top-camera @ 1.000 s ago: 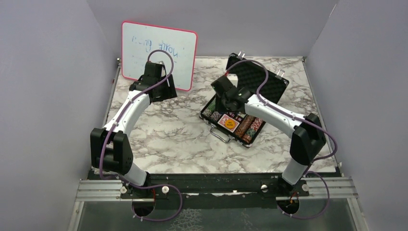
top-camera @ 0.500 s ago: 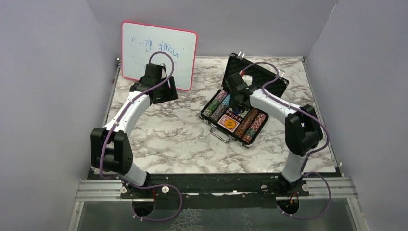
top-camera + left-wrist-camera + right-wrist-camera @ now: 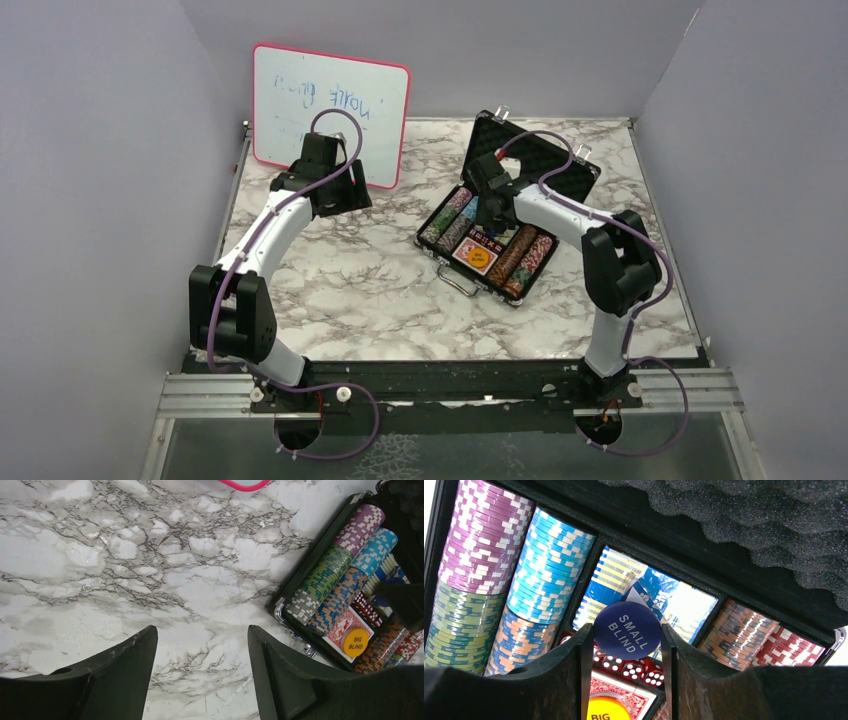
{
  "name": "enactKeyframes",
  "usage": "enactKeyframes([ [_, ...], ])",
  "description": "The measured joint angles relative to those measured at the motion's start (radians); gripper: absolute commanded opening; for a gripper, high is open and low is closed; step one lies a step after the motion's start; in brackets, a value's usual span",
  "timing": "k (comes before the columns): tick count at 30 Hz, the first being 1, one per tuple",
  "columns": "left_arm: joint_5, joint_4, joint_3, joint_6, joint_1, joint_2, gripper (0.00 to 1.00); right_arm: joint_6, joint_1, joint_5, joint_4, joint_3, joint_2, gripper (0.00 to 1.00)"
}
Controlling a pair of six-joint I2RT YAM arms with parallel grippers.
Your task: Pack up texas hold em set
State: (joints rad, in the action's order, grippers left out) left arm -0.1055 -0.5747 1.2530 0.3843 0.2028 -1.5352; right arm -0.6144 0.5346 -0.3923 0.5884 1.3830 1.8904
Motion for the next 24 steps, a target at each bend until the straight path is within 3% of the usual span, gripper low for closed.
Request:
enactKeyframes([
  [5,-0.002,0.001,0.0,-0.003,0.0,0.0,0.71,0.013,0.0,-0.004,-0.004,0.005,0.011,0.65],
  [9,-0.003,0.001,-0.001,-0.003,0.0,0.0,0.73,0.03,0.0,-0.007,0.001,0.012,0.014,0.71],
  [15,-0.003,0.0,-0.021,-0.005,0.0,0.04,0.79,0.092,0.0,-0.002,0.004,0.021,-0.044,0.73],
  [20,0.003,0.001,-0.047,-0.024,0.0,0.133,0.99,0.19,0.0,0.057,-0.032,-0.006,-0.208,0.73],
  [24,0.035,0.002,-0.072,-0.041,0.0,0.229,0.99,0.272,0.0,0.117,-0.108,-0.068,-0.356,0.71],
])
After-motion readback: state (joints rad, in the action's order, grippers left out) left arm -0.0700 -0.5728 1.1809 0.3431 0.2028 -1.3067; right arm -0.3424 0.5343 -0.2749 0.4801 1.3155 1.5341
